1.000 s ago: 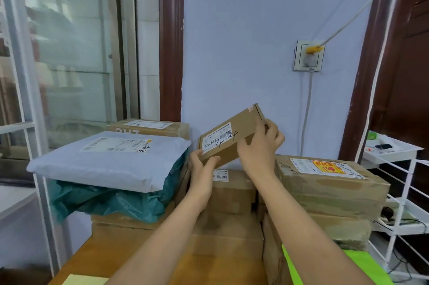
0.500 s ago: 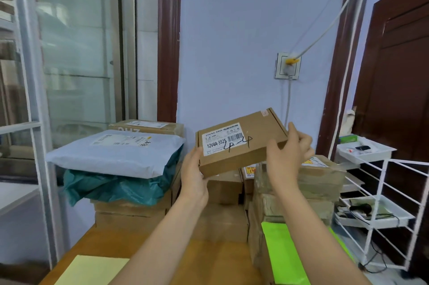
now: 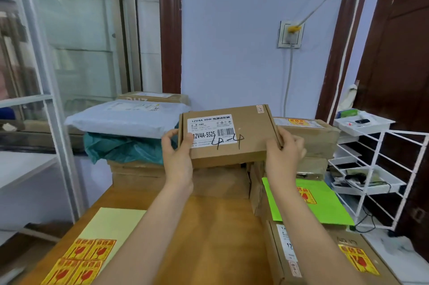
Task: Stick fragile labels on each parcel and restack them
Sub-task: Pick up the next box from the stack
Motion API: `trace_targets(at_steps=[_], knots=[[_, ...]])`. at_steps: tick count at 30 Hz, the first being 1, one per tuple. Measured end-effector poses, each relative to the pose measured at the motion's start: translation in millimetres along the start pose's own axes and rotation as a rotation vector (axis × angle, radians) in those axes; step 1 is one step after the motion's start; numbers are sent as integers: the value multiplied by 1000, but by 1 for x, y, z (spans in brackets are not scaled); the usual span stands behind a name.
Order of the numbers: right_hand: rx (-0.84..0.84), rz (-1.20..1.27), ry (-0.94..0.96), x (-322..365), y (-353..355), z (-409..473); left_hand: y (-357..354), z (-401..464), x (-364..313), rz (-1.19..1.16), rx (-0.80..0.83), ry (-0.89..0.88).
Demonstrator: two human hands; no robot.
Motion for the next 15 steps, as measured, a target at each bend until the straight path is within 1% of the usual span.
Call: trace_targets(at_steps=[3,7,15], knots=[[38,101,16,6,-5,-24,22,-1,-5,11,-5,-42],[56,226,-43,0,-10,-58,53,-5,-1,42,-15,-37],[132,143,-162,-64,-14,-130,119,-13,47,164,-111,31]])
Point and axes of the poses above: each hand's wrist, its own z-axis towards the middle knuckle, its own y-axis out of the back of the hand, x = y × z, the point moved 10 cm from there along z, towards the middle knuckle, and after that the axes turned 12 degrees about -x, right-handed, at the moved point
